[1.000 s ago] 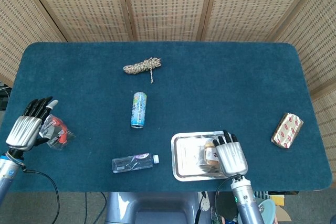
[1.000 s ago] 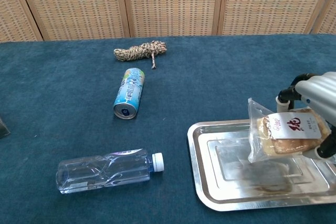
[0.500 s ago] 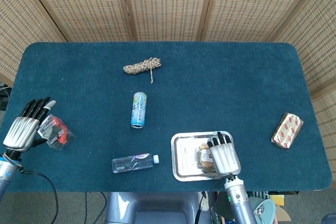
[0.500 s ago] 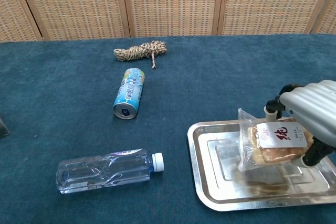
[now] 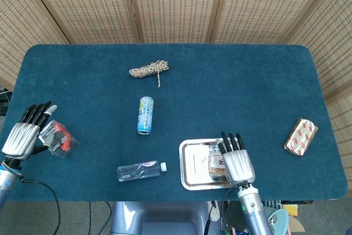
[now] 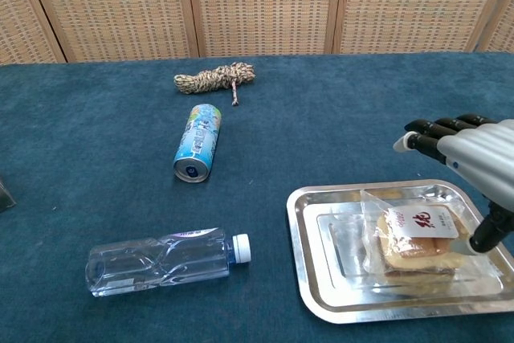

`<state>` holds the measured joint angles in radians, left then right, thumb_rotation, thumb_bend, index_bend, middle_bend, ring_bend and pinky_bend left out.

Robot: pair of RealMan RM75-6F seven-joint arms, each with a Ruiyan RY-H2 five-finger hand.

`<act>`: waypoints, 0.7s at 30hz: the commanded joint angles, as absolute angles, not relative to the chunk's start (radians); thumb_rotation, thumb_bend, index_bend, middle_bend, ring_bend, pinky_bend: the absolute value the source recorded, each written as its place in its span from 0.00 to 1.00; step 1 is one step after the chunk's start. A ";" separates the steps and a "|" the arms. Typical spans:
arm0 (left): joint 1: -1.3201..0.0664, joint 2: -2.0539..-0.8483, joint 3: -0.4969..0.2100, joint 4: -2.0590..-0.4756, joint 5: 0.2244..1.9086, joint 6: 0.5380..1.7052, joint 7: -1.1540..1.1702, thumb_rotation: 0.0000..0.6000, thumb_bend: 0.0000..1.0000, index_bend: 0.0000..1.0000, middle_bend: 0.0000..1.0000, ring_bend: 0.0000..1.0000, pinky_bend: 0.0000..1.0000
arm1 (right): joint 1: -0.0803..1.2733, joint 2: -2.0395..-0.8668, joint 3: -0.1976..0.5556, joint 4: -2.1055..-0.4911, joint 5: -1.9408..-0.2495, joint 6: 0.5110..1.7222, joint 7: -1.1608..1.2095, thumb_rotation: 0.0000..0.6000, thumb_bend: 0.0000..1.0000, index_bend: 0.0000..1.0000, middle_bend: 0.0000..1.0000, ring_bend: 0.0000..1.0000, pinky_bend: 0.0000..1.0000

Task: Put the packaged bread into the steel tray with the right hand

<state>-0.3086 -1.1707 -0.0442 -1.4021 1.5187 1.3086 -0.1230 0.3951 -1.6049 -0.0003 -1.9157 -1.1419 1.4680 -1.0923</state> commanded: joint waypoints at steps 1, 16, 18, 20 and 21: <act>-0.308 -1.172 -0.044 -1.399 1.512 1.303 -0.122 1.00 0.50 0.00 0.00 0.00 0.00 | 0.411 -1.583 0.031 -1.929 -1.183 1.475 -1.088 1.00 0.15 0.10 0.00 0.00 0.00; -0.256 -1.124 -0.046 -1.496 1.479 1.363 -0.036 1.00 0.50 0.00 0.00 0.00 0.00 | 0.426 -1.351 0.109 -1.975 -1.242 1.445 -0.970 1.00 0.15 0.10 0.00 0.00 0.00; -0.249 -1.120 -0.045 -1.509 1.476 1.371 -0.023 1.00 0.50 0.00 0.00 0.00 0.00 | 0.412 -1.329 0.097 -1.983 -1.260 1.456 -0.960 1.00 0.15 0.10 0.00 0.00 0.00; -0.243 -1.118 -0.044 -1.522 1.473 1.374 -0.017 1.00 0.50 0.00 0.00 0.00 0.00 | 0.394 -1.307 0.088 -1.990 -1.260 1.465 -0.940 1.00 0.15 0.10 0.00 0.00 0.00; -0.242 -1.117 -0.045 -1.526 1.471 1.375 -0.014 1.00 0.50 0.00 0.00 0.00 0.00 | 0.390 -1.299 0.086 -1.991 -1.258 1.465 -0.930 1.00 0.15 0.10 0.00 0.00 0.00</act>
